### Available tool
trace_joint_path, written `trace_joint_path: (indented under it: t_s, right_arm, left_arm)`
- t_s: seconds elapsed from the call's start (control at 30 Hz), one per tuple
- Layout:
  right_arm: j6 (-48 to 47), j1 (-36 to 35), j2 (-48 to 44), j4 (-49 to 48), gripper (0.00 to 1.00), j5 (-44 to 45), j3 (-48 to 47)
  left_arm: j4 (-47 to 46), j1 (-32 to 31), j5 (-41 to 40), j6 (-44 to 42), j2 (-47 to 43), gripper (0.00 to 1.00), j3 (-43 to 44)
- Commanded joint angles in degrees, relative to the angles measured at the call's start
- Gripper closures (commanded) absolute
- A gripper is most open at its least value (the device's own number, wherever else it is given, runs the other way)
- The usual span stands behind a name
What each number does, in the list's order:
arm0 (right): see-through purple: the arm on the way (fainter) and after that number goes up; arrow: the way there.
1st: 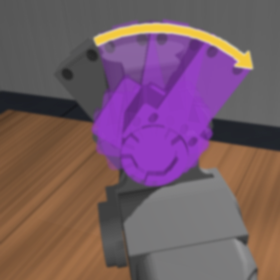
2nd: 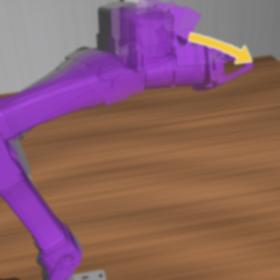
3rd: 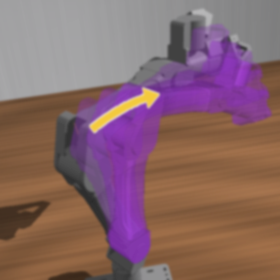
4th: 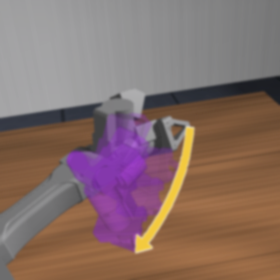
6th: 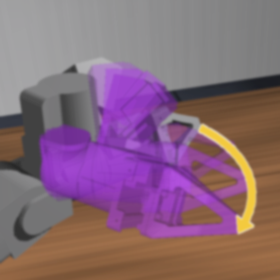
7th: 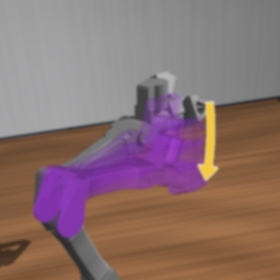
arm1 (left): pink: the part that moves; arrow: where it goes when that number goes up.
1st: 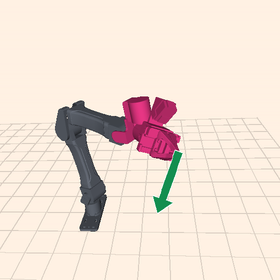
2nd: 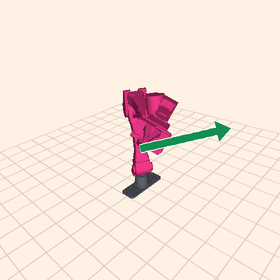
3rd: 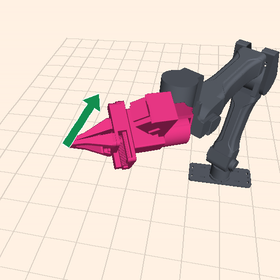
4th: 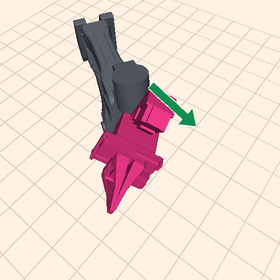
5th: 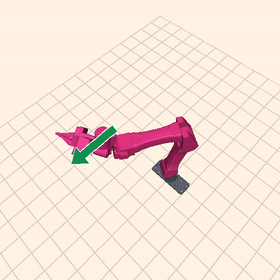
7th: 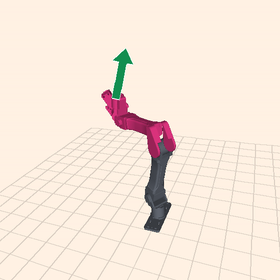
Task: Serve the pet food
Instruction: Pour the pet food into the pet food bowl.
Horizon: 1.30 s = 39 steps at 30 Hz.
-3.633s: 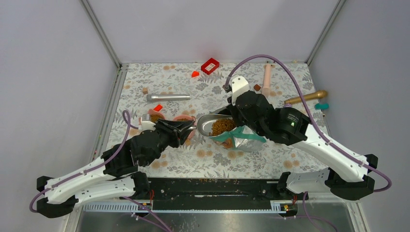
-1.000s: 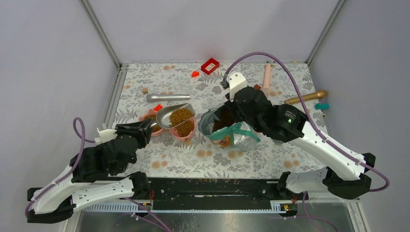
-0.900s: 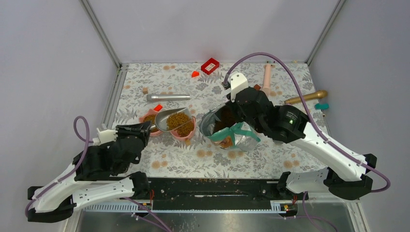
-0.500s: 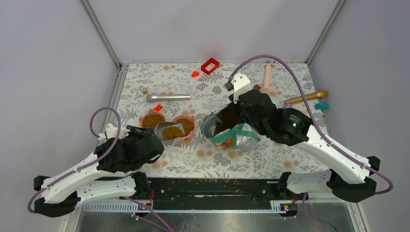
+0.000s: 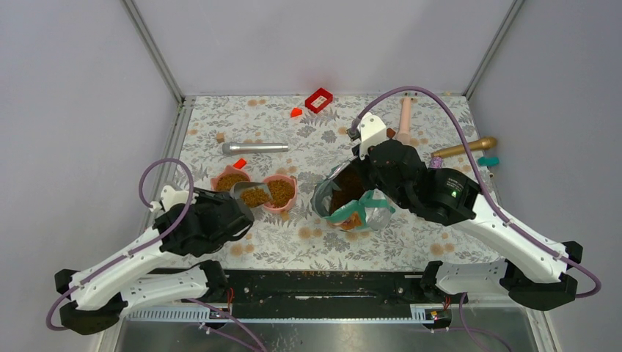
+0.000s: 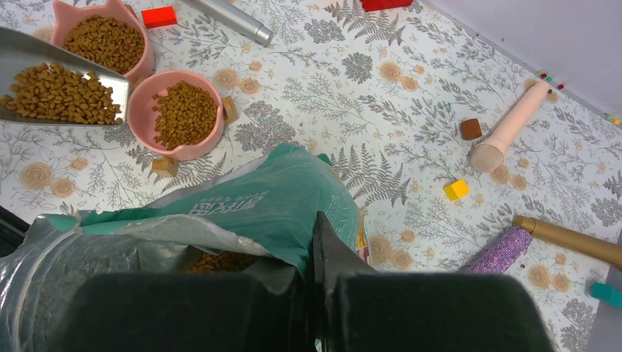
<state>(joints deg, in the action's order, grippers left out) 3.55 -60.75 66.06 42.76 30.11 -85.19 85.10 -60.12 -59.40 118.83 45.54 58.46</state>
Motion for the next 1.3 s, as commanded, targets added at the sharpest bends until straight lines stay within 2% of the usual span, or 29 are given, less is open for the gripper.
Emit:
trace_joint_path:
  t_s: [0.0, 0.5, 1.1, 1.27]
  right_arm:
    - [0.5, -0.3, -2.7, -4.6, 1.00, 3.1, -0.6]
    - [0.9, -0.3, -3.1, -4.6, 1.00, 3.3, 0.4]
    - [1.5, -0.3, -3.8, -4.0, 1.00, 3.4, 1.1]
    - [1.5, -0.2, -3.6, -3.7, 1.00, 3.4, 1.0]
  left_arm:
    - [-3.5, 1.7, -4.4, 34.9, 1.8, 1.00, 0.4]
    - [-6.0, 6.9, -4.8, 34.6, 9.1, 1.00, 2.1]
    - [-5.8, 8.3, -4.9, 32.3, 15.0, 1.00, 5.3]
    - [-2.1, 8.4, -5.4, 33.2, 16.7, 1.00, 7.3]
